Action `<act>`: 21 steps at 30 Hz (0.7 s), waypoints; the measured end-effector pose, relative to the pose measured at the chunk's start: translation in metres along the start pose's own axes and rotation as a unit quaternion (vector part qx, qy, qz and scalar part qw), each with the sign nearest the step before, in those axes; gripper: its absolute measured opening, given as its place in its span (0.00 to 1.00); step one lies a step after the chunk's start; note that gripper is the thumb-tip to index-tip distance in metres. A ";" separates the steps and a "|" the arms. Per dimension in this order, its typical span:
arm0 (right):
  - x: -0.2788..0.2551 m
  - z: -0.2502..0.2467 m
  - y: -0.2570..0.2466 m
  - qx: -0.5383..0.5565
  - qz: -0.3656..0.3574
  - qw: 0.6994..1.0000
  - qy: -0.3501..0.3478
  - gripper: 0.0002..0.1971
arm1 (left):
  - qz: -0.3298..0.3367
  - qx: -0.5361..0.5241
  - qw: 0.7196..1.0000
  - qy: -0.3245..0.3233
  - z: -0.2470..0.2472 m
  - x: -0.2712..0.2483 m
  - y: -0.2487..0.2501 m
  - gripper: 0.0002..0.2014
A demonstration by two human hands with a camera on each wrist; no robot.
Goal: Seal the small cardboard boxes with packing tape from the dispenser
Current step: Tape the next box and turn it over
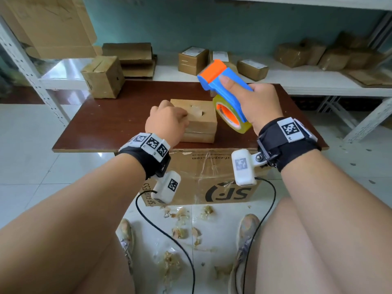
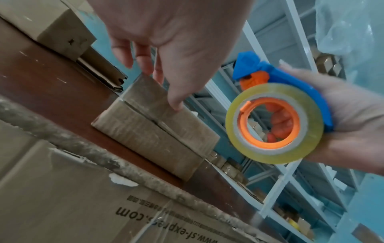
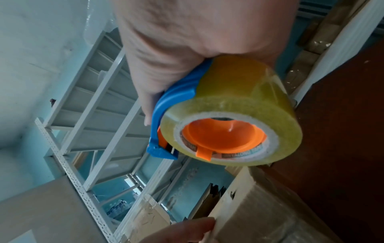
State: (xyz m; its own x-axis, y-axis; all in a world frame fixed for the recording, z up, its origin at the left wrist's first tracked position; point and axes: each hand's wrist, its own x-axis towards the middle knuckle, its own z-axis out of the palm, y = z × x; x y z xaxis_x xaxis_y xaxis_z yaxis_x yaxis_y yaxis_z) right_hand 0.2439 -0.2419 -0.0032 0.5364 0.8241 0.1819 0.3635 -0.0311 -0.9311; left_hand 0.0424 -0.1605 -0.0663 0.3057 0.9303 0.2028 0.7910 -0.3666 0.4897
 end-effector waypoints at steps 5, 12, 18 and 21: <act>-0.005 0.005 0.001 -0.002 -0.002 0.999 -0.042 0.39 | -0.012 -0.026 1.000 -0.001 0.013 0.006 -0.006 0.22; -0.011 0.012 0.005 -0.018 -0.020 0.997 -0.066 0.46 | -0.116 -0.468 0.874 0.056 -0.014 0.010 0.021 0.17; -0.013 0.013 0.016 -0.063 -0.046 0.988 -0.131 0.57 | -0.149 -0.671 0.717 -0.118 -0.025 0.000 0.012 0.18; -0.013 0.014 0.019 -0.089 -0.062 0.983 -0.149 0.56 | -0.161 -0.675 0.708 -0.128 -0.026 0.000 0.003 0.17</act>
State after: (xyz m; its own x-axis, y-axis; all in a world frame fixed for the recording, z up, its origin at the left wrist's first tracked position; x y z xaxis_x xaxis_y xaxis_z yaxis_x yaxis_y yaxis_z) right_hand 0.2326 -0.2454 -0.0275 0.2426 0.9557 0.1664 0.5538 0.0044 -0.8326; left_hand 0.0308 -0.1623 -0.0432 0.4468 0.8763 -0.1801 -0.3341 0.3502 0.8751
